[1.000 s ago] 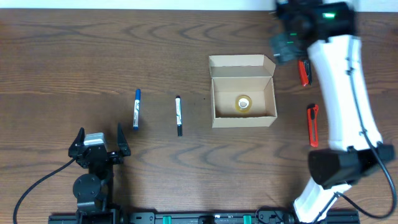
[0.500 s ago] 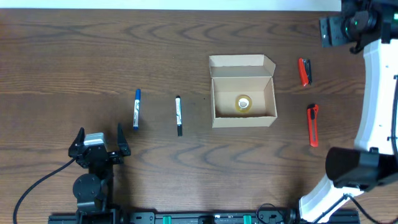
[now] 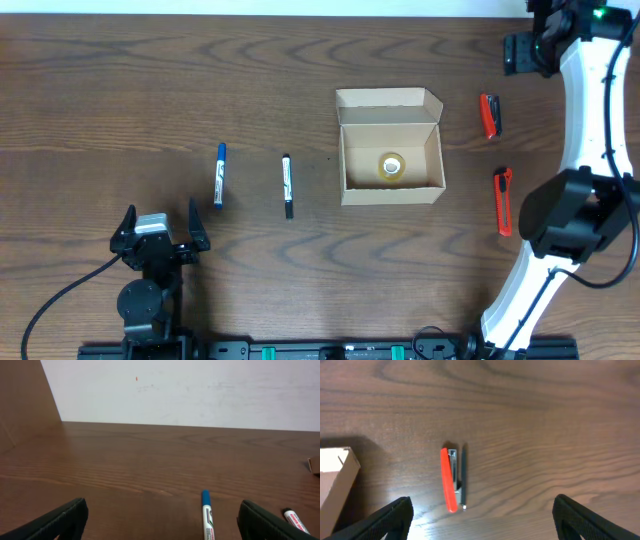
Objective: Pack container
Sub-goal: 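Raise the right gripper and move it over the red stapler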
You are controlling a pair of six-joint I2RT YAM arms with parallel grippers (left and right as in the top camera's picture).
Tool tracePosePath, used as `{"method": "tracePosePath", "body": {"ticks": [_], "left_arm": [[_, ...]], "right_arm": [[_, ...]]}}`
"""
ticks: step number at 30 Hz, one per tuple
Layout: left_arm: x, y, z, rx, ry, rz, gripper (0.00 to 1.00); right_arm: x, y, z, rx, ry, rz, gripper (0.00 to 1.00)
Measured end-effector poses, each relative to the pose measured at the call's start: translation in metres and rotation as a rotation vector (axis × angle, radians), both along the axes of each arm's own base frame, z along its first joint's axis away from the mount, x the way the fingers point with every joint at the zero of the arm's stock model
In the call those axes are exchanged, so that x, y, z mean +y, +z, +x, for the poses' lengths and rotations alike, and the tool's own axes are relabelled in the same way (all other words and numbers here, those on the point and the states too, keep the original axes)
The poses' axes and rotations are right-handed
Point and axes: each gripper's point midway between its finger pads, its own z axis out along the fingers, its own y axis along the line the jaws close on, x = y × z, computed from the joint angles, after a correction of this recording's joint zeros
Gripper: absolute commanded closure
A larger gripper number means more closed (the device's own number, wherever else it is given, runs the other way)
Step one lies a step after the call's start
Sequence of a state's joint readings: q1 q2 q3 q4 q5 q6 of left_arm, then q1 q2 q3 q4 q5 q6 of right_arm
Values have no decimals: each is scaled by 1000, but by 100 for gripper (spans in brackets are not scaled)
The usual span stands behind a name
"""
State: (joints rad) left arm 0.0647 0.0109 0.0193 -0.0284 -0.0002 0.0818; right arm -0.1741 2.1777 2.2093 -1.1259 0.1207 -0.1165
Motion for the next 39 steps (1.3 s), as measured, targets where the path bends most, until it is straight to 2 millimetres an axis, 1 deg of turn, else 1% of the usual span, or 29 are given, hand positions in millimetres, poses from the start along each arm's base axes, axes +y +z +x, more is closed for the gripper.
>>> {"method": "tracePosePath", "body": {"ticks": [4, 8, 12, 18, 21, 25, 33, 39], "left_arm": [[0, 0, 0, 0, 0, 0, 5], [0, 0, 0, 0, 0, 0, 5], [0, 0, 0, 0, 0, 0, 5], [0, 0, 0, 0, 0, 0, 5], [0, 0, 0, 0, 0, 0, 5], [0, 0, 0, 0, 0, 0, 5], [0, 0, 0, 0, 0, 0, 5], [0, 0, 0, 0, 0, 0, 5]], "right_arm": [[0, -17, -2, 27, -90, 48, 13], [1, -30, 0, 44, -116, 68, 12], [7, -47, 2, 79, -70, 93, 13], [18, -91, 0, 187, 51, 127, 17], [20, -103, -1, 209, 94, 153, 17], [14, -102, -3, 206, 103, 171, 16], [-13, -104, -13, 215, 57, 195, 16], [-11, -104, -12, 209, 62, 202, 16]]}}
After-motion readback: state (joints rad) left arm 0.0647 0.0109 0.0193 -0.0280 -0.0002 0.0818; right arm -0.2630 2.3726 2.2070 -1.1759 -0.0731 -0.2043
